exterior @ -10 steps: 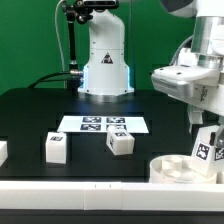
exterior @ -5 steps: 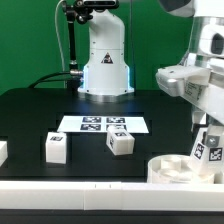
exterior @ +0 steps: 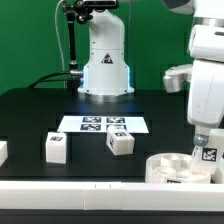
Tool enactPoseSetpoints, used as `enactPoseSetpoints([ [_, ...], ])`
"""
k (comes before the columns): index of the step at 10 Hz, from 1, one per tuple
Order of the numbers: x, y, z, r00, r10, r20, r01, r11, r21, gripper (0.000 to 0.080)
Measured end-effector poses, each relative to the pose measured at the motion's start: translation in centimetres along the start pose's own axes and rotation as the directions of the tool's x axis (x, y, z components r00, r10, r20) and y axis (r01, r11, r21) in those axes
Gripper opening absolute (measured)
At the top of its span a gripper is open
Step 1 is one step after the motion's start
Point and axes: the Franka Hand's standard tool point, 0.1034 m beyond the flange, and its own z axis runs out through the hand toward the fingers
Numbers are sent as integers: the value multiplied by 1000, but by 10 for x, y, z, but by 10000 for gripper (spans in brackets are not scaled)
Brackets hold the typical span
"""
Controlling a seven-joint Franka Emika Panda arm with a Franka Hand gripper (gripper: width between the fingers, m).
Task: Assemble stool
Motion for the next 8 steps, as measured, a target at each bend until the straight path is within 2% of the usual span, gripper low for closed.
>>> enactPoseSetpoints([
  [2,-1,0,0,990,139,0,-139,990,0,343],
  [3,-3,1,0,968,252,-6,-252,968,13,343],
  [5,-6,2,1,900,434,-21,-433,900,57,343],
  [6,-5,4,0,831,556,-30,-552,830,86,343],
  [8,-4,3,0,744,668,-18,-664,741,97,343],
])
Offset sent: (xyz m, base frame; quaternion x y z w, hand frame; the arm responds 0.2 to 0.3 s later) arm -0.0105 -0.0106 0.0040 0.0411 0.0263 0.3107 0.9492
